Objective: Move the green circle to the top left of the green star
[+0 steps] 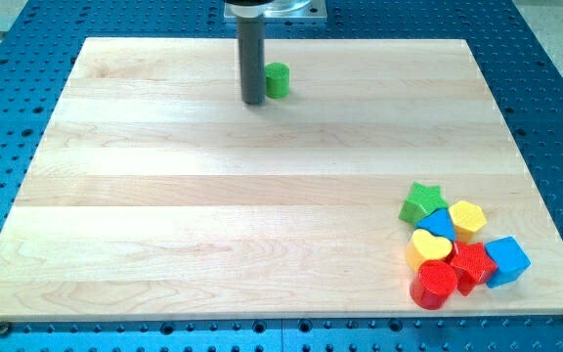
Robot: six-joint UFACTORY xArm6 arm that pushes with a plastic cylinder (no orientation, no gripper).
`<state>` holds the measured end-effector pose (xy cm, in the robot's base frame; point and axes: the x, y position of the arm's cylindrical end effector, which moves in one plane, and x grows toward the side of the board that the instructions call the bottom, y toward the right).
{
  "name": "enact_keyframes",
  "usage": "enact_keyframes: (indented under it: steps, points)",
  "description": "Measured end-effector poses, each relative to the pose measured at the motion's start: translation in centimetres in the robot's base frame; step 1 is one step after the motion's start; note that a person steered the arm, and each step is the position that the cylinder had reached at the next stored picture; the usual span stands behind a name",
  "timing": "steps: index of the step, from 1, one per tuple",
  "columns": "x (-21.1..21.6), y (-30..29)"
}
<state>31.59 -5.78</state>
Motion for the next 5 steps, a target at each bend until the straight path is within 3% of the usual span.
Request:
enact_keyframes:
  steps: [1, 2, 3, 5]
  points:
    - [-4.4, 0.1]
    - [-1.8, 6.7]
    - [10.8, 11.0]
    - [14.6, 12.0]
